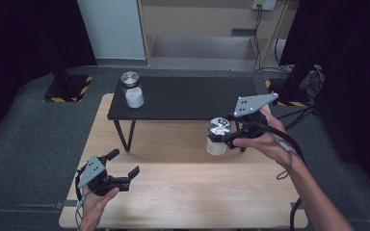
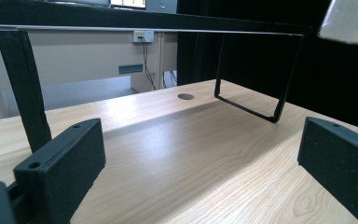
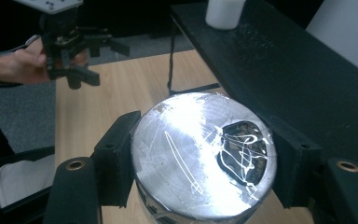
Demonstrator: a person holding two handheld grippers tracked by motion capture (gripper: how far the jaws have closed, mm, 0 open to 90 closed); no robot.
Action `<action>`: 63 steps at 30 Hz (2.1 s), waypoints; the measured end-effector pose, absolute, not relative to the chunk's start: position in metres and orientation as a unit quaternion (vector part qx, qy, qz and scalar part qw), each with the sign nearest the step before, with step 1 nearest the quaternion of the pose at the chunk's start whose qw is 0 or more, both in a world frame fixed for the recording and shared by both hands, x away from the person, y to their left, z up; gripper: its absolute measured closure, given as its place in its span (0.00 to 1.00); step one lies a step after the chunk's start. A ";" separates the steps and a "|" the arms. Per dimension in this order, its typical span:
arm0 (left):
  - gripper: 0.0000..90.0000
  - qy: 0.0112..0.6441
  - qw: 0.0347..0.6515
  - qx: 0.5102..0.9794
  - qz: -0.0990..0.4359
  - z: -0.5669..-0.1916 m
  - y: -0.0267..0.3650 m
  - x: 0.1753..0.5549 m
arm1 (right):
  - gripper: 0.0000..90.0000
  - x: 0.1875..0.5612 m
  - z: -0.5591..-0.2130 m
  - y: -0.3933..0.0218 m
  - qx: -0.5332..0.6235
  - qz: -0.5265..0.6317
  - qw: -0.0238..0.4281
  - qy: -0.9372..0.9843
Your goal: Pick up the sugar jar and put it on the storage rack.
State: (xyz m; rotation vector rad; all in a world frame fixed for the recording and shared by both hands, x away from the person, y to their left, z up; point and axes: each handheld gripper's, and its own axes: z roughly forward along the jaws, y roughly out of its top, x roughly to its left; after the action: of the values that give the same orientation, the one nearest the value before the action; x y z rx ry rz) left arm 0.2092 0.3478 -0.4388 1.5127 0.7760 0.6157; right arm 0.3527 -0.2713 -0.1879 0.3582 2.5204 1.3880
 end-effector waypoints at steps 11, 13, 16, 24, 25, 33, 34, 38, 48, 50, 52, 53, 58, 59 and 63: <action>0.00 0.338 0.619 0.657 0.266 -0.439 0.347 0.209 | 0.39 0.369 -0.162 -0.265 0.184 0.480 0.160 0.843; 0.00 0.337 0.619 0.657 0.266 -0.439 0.347 0.209 | 0.39 0.374 -0.159 -0.265 0.199 0.478 0.168 0.839; 0.00 0.337 0.621 0.655 0.267 -0.439 0.348 0.209 | 0.39 0.379 -0.157 -0.264 0.223 0.476 0.188 0.830; 0.00 0.336 0.619 0.658 0.266 -0.439 0.349 0.210 | 0.39 0.398 -0.155 -0.268 0.289 0.468 0.225 0.804; 0.00 0.336 0.619 0.658 0.266 -0.439 0.349 0.210 | 0.39 0.400 -0.156 -0.268 0.295 0.467 0.229 0.801; 0.00 0.337 0.619 0.658 0.264 -0.440 0.349 0.211 | 0.39 0.418 -0.162 -0.277 0.338 0.456 0.240 0.787; 0.00 0.337 0.620 0.658 0.263 -0.440 0.349 0.211 | 0.39 0.420 -0.162 -0.277 0.340 0.453 0.241 0.788; 0.00 0.337 0.619 0.659 0.263 -0.440 0.350 0.211 | 0.39 0.426 -0.165 -0.278 0.346 0.446 0.237 0.790; 0.00 0.336 0.618 0.660 0.263 -0.440 0.350 0.211 | 0.39 0.435 -0.175 -0.273 0.350 0.437 0.228 0.797; 0.00 0.336 0.618 0.660 0.264 -0.440 0.350 0.210 | 0.39 0.436 -0.177 -0.274 0.352 0.439 0.226 0.795; 0.00 0.335 0.618 0.660 0.264 -0.439 0.350 0.210 | 0.39 0.436 -0.180 -0.276 0.355 0.445 0.224 0.791; 0.00 0.335 0.618 0.660 0.264 -0.439 0.350 0.210 | 0.39 0.437 -0.180 -0.277 0.356 0.446 0.222 0.790; 0.00 0.334 0.617 0.662 0.262 -0.439 0.349 0.211 | 0.28 0.436 -0.187 -0.286 0.368 0.473 0.208 0.773; 0.00 0.333 0.618 0.662 0.262 -0.439 0.349 0.211 | 0.23 0.434 -0.188 -0.287 0.373 0.478 0.213 0.767; 0.00 0.333 0.619 0.662 0.262 -0.439 0.349 0.210 | 0.12 0.421 -0.188 -0.293 0.379 0.490 0.233 0.750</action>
State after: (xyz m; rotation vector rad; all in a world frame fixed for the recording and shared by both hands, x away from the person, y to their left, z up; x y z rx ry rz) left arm 0.2103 0.3491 -0.4395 1.5223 0.7654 0.6035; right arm 0.4209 -0.2928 -0.1877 1.0421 2.0594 1.3450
